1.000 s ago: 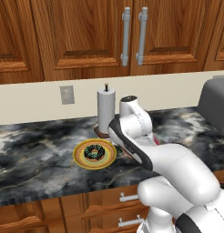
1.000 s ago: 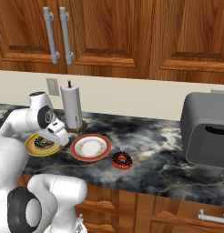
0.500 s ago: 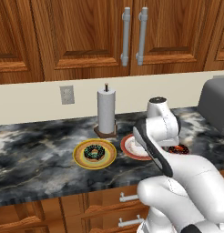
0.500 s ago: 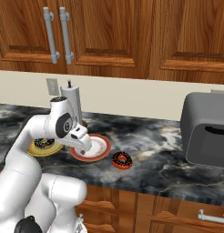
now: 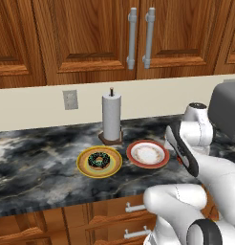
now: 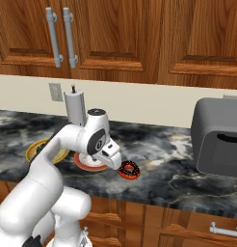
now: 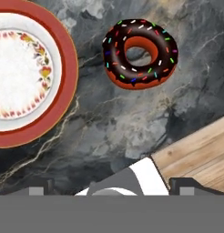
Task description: Place the pastries on the plates.
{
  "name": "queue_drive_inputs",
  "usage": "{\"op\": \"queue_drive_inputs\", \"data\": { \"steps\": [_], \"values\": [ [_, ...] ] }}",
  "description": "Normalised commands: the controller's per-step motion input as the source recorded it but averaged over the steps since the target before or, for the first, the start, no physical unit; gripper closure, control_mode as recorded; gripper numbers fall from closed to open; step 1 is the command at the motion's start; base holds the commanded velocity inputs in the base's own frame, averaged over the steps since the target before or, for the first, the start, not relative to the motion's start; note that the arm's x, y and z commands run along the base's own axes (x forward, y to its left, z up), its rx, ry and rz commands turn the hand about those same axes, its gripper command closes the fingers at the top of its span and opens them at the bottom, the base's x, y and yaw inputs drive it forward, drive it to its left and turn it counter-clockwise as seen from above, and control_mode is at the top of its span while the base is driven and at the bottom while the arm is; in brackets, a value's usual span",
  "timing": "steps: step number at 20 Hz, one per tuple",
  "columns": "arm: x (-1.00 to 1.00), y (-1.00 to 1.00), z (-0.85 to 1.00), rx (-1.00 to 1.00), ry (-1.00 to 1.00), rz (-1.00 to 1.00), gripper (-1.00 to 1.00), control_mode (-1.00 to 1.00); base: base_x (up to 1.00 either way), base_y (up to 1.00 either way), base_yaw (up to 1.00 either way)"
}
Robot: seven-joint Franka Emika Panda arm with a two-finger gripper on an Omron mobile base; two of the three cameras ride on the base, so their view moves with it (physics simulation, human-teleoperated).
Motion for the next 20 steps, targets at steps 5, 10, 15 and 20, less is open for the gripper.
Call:
{"op": "queue_drive_inputs", "data": {
  "steps": [5,10,15,20],
  "values": [
    [0.17,-0.74,-0.03,0.04,0.03,-0.14,-1.0,-1.0,0.0,0.0,0.0],
    [0.33,-0.55,-0.09,0.01,0.03,-0.08,-1.0,-1.0,0.0,0.0,0.0],
    [0.38,-0.26,-0.03,0.01,0.0,0.0,-1.0,-1.0,0.0,0.0,0.0],
    [0.31,-0.19,-0.25,0.0,0.04,0.0,-1.0,-1.0,0.0,0.0,0.0]
  ]
}}
